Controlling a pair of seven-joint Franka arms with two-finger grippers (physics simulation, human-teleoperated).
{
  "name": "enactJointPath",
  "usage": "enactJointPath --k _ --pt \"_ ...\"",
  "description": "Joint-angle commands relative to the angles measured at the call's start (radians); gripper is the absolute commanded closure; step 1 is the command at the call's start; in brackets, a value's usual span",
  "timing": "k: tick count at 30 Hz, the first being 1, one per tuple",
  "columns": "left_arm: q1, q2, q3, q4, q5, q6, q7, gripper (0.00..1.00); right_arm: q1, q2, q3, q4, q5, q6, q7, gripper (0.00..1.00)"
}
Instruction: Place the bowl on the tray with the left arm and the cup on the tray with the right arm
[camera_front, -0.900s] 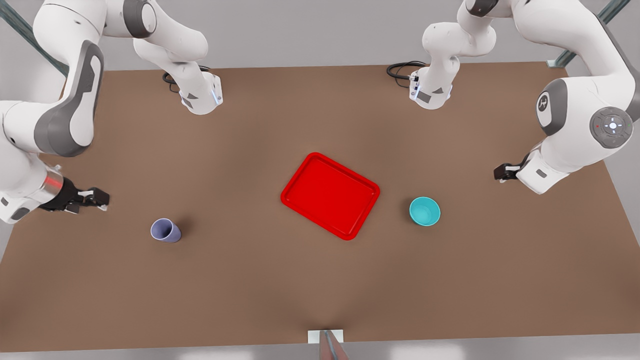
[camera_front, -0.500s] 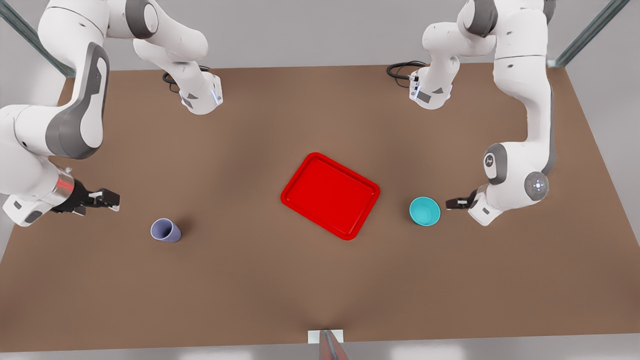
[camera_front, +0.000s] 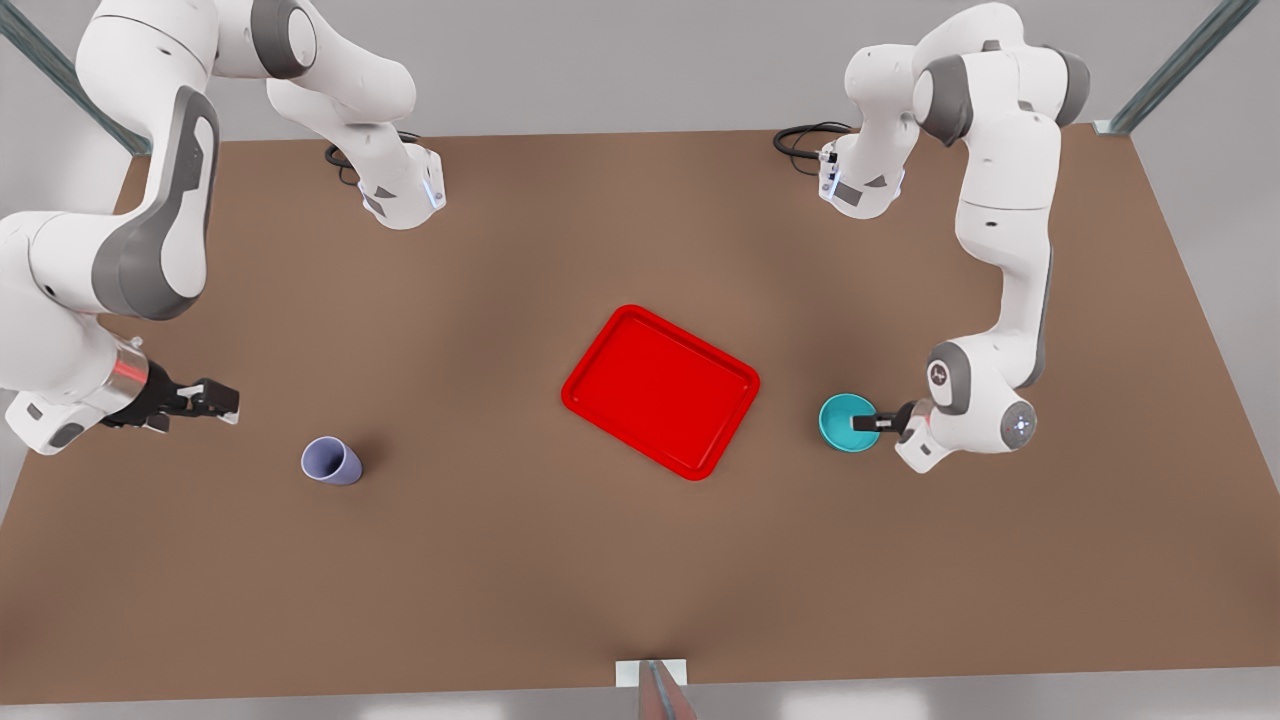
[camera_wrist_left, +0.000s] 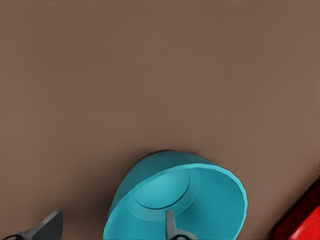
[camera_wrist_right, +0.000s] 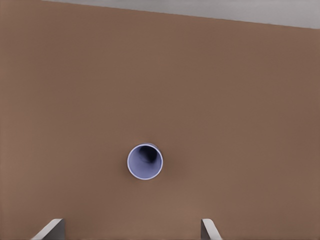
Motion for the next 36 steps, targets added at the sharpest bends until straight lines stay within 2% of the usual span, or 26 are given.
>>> enactJointPath --k 1,3,5,9,13,20,22,24,28,31,36 --pt "0.0 0.0 0.0 0.001 -0.001 0.0 0.0 0.46 -0.004 0.0 0.0 0.0 0.001 -0.002 -0.001 0.0" --pt "0.0 -0.005 0.002 0.003 0.0 -0.002 -0.002 0.59 -0.002 0.0 0.0 -0.002 0.004 -0.004 0.002 0.0" --pt "0.0 -0.005 0.002 0.005 -0.001 -0.009 -0.006 0.66 0.001 0.0 0.0 0.0 -0.008 -0.006 0.002 0.0" --pt "0.0 -0.003 0.0 0.003 -0.001 -0.015 -0.014 0.69 0.004 -0.003 0.003 0.0 -0.001 -0.038 0.058 0.0" --pt "-0.002 -0.003 0.0 0.001 -0.003 -0.019 -0.014 0.78 0.01 0.001 0.014 0.0 -0.004 -0.033 0.057 0.0" --pt "-0.002 -0.002 0.0 0.011 -0.003 -0.031 -0.017 0.79 0.035 0.011 0.014 0.009 -0.015 -0.035 0.058 0.0" --pt "-0.002 -0.003 0.0 0.04 -0.003 -0.048 -0.037 0.79 0.035 0.008 0.014 0.009 -0.012 -0.036 0.058 0.0" --pt "-0.006 0.008 -0.008 0.141 -0.004 -0.17 -0.118 0.79 0.03 0.011 0.012 0.011 -0.015 -0.035 0.058 0.0" --pt "-0.014 -0.006 -0.149 0.193 -0.015 -0.177 -0.382 0.79 0.031 0.021 0.006 0.023 -0.001 -0.035 0.058 0.0" --pt "-0.014 0.0 -0.31 0.247 -0.015 -0.178 -0.629 0.79 0.039 0.028 0.012 0.022 0.001 -0.035 0.072 0.0" --pt "-0.138 0.04 -0.325 0.293 -0.058 -0.164 -0.759 0.79 0.07 0.015 0.014 0.025 -0.015 -0.039 0.127 0.0"
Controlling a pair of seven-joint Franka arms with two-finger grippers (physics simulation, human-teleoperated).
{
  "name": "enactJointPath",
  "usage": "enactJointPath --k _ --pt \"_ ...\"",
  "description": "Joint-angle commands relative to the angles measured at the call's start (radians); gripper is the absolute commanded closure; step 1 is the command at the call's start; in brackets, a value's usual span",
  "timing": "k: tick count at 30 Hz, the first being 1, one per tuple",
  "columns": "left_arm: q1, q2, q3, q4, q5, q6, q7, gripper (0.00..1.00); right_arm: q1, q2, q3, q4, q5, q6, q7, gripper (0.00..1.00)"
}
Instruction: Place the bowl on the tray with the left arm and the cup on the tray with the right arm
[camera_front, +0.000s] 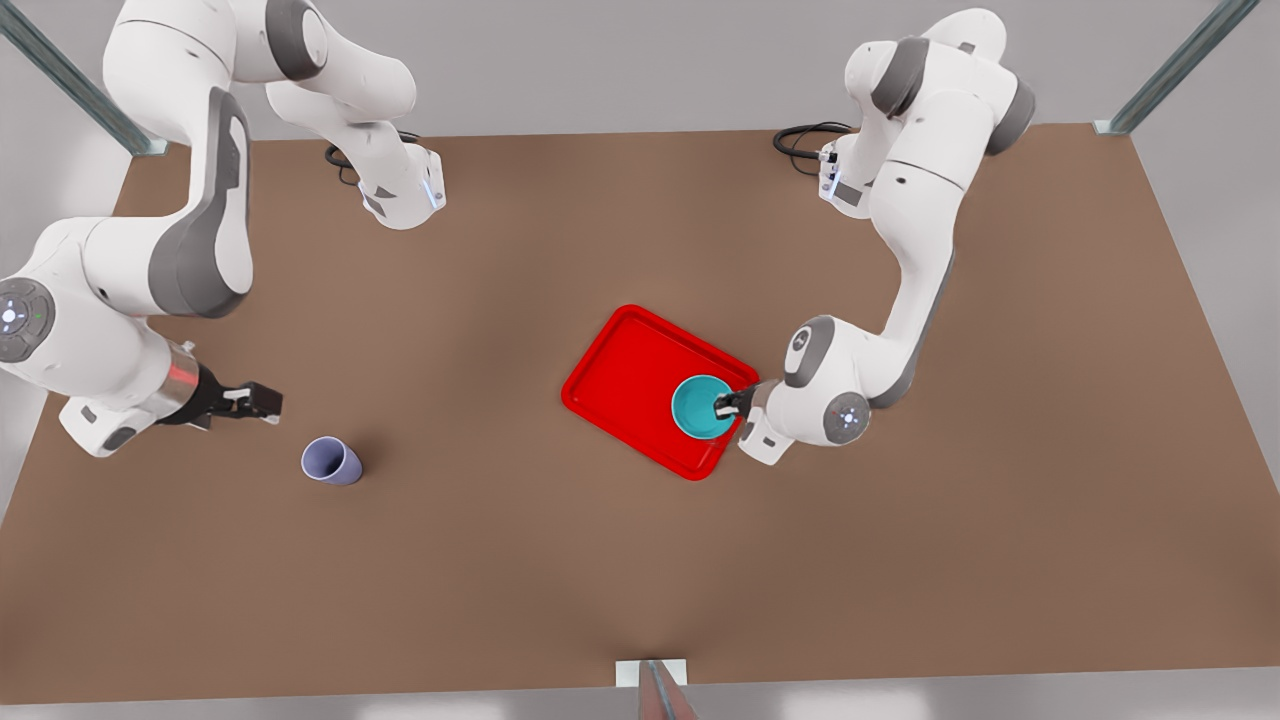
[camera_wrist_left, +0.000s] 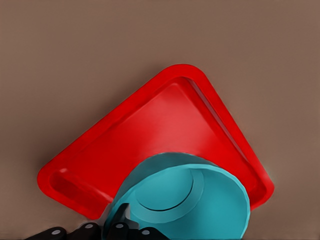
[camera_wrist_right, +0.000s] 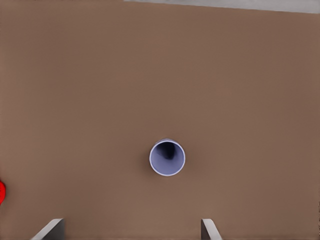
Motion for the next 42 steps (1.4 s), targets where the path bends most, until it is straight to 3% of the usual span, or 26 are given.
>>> enactJointPath --k 1,7,9,10,17,20,22,26,27,29,31,34,36,38,42 --pt "-0.006 0.006 0.0 0.0 -0.112 0.007 0.002 0.79 -0.002 0.001 0.0 0.0 0.0 0.002 -0.002 0.0" --pt "-0.04 0.077 0.011 0.0 -0.115 0.036 0.029 0.79 -0.003 0.014 -0.003 -0.001 0.0 0.005 -0.002 0.0" --pt "-0.04 0.097 0.022 0.001 -0.09 0.037 0.048 0.68 -0.005 0.015 -0.003 -0.001 0.0 0.008 -0.006 0.0" --pt "-0.036 0.106 0.023 0.001 -0.092 0.04 0.051 0.0 -0.007 0.015 -0.003 -0.001 0.0 0.008 -0.006 0.0" --pt "-0.03 0.077 0.032 0.017 -0.09 0.022 0.033 0.0 -0.01 0.017 -0.003 -0.006 0.006 0.008 0.005 0.0" --pt "-0.028 0.063 0.089 0.234 0.099 -0.246 0.037 0.0 -0.002 0.023 -0.002 -0.003 0.0 0.011 0.005 0.0" --pt "-0.025 0.01 0.153 0.316 0.238 -0.308 0.083 0.0 -0.002 0.024 -0.002 -0.003 0.003 0.012 0.003 0.0" --pt "-0.023 -0.194 0.388 0.316 0.265 -0.461 0.433 0.0 0.004 0.067 0.001 -0.012 0.012 0.047 -0.011 0.0" --pt "0.007 -0.265 0.37 0.299 0.313 -0.466 0.45 0.0 0.015 0.078 0.004 -0.049 0.008 0.096 -0.014 0.0" --pt "0.125 -0.403 0.227 0.21 0.44 -0.453 0.482 0.0 0.059 0.083 0.004 -0.103 -0.002 0.167 -0.005 0.0" --pt "0.133 -0.489 0.224 0.15 0.479 -0.432 0.508 0.0 0.055 0.067 0.004 -0.188 0.0 0.204 0.015 0.0" --pt "0.13 -0.465 0.229 0.175 0.482 -0.443 0.507 0.0 0.061 0.001 -0.063 -0.414 0.017 0.402 0.017 0.0" --pt "0.124 -0.445 0.227 0.178 0.476 -0.441 0.502 0.0 0.027 -0.013 -0.062 -0.523 0.015 0.52 0.012 0.0" --pt "0.124 -0.443 0.227 0.178 0.476 -0.443 0.505 0.0 -0.031 0.01 -0.017 -0.557 0.011 0.572 -0.003 0.0" --pt "0.122 -0.442 0.227 0.176 0.471 -0.455 0.502 0.0 -0.033 0.04 -0.019 -0.633 0.014 0.693 0.0 0.0"
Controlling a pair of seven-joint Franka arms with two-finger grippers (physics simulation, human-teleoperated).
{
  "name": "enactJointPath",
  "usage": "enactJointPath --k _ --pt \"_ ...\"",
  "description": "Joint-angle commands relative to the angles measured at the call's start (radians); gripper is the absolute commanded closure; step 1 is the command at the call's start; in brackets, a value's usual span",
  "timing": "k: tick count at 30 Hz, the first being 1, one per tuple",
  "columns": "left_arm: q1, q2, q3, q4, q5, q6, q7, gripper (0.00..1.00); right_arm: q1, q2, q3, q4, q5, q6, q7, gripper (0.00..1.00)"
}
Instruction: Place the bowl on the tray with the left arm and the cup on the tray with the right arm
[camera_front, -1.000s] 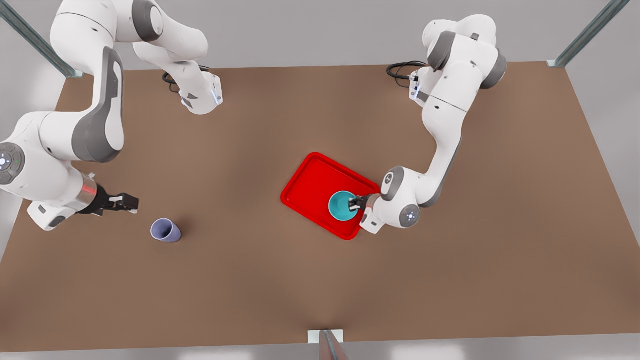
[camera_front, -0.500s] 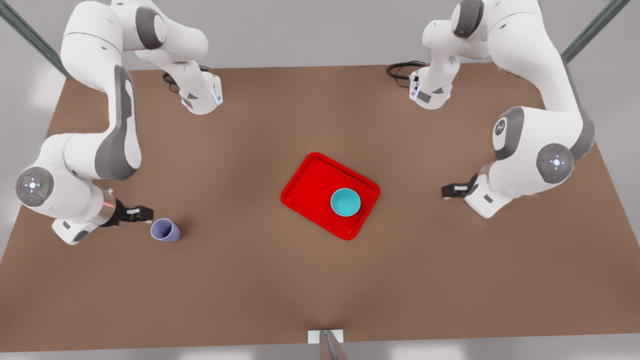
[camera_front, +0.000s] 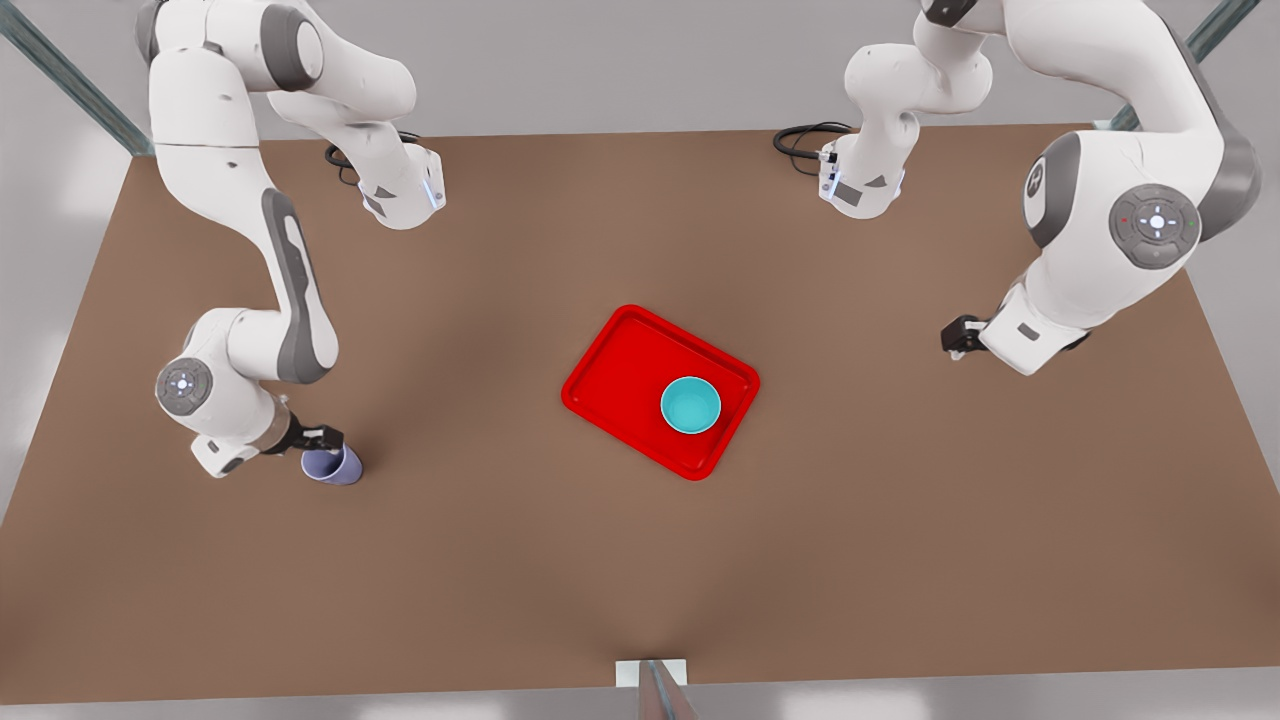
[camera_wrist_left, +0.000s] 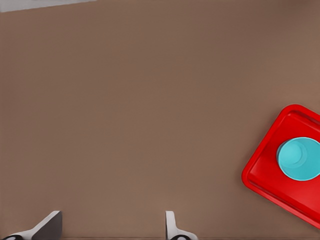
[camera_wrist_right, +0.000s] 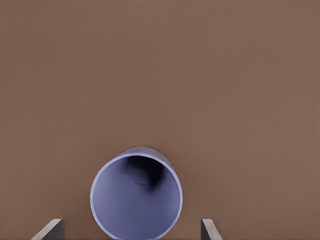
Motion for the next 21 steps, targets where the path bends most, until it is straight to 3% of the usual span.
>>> enactJointPath --k 1,21 --pt "0.0 0.0 0.0 0.0 0.002 0.001 0.0 0.0 0.0 0.0 -0.001 0.0 0.0 0.0 0.0 0.0" --pt "-0.006 0.011 -0.005 -0.001 0.002 -0.015 -0.009 0.0 -0.01 0.114 -0.028 0.017 0.002 0.076 -0.012 0.0"
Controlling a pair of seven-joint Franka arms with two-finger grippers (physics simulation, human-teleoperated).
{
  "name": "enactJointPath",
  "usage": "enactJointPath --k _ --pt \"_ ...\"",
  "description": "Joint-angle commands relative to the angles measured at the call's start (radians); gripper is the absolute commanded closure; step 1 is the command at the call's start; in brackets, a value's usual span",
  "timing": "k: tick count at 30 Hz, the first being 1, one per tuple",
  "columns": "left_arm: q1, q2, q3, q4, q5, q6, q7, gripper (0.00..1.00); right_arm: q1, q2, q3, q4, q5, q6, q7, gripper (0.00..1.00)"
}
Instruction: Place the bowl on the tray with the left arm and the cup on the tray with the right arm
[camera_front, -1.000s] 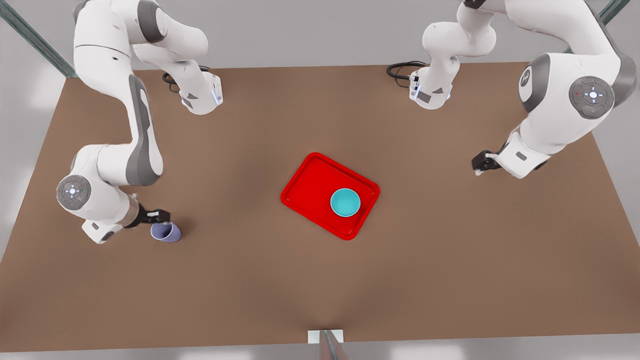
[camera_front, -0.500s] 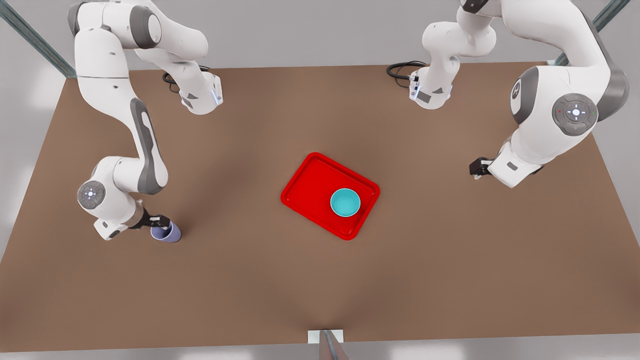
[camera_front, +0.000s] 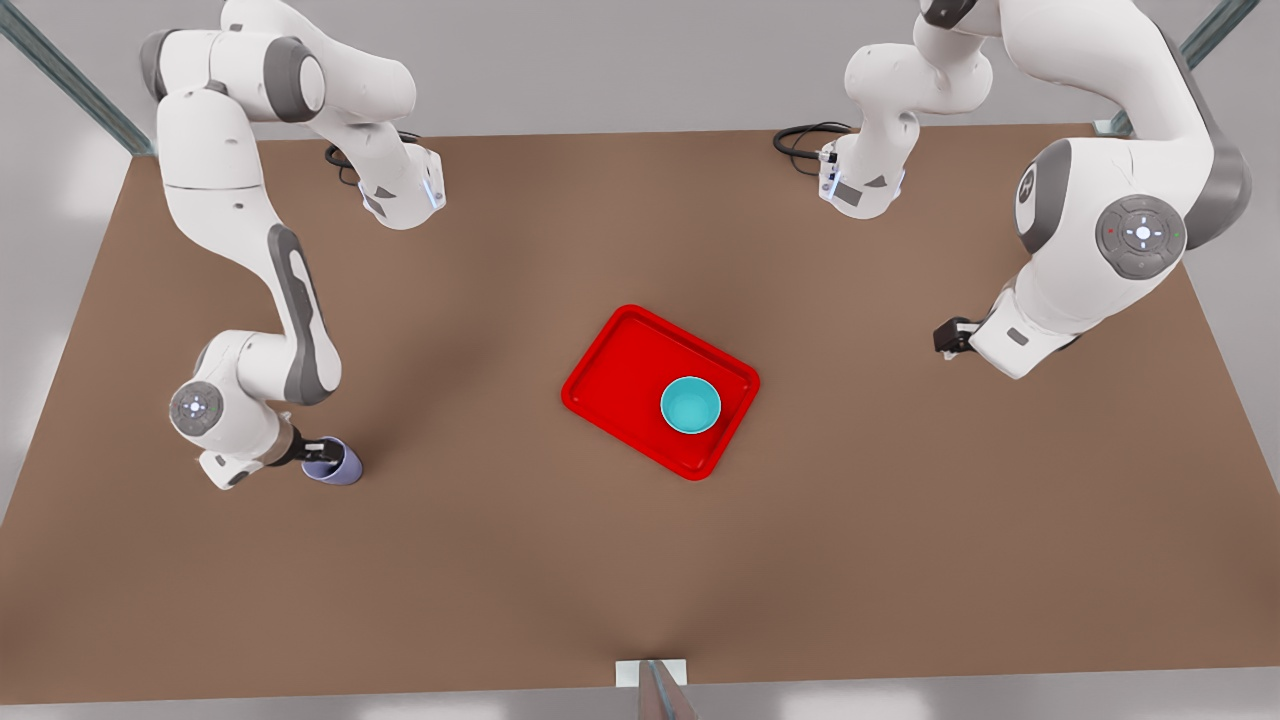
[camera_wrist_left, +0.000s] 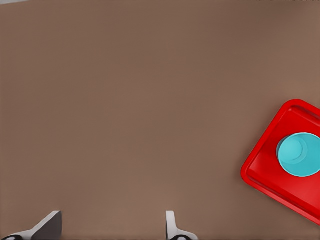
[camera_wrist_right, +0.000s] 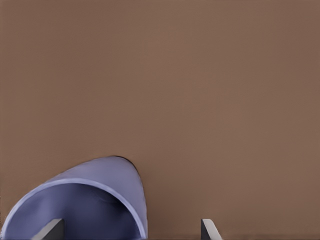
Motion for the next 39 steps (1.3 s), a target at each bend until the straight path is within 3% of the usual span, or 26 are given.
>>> enactJointPath --k 1,4,7,9,13,31,39 --pt "0.0 0.0 0.0 0.0 0.001 0.0 0.0 0.0 -0.002 0.004 0.0 0.0 0.002 0.002 -0.013 0.0" --pt "0.0 0.0 0.0 0.0 0.001 0.0 0.0 0.0 -0.013 0.009 0.0 0.002 0.008 0.003 -0.016 0.34" --pt "0.0 0.0 0.0 0.0 0.001 0.0 -0.001 0.0 -0.019 0.012 0.0 -0.004 0.023 0.031 -0.017 0.57" --pt "0.0 0.0 0.0 0.0 0.001 0.0 -0.001 0.0 -0.019 0.029 0.0 -0.004 0.049 0.032 -0.019 0.67" --pt "0.0 0.0 0.0 0.0 0.001 0.0 0.0 0.0 -0.017 0.039 0.002 -0.003 0.071 0.028 -0.013 0.77" --pt "0.0 -0.014 0.002 0.002 -0.001 -0.017 0.0 0.0 0.029 0.006 0.008 0.006 0.071 0.0 -0.011 0.79" --pt "0.0 -0.011 0.003 0.003 0.003 -0.017 0.0 0.0 0.036 -0.086 0.103 0.034 0.06 -0.101 -0.028 0.79"
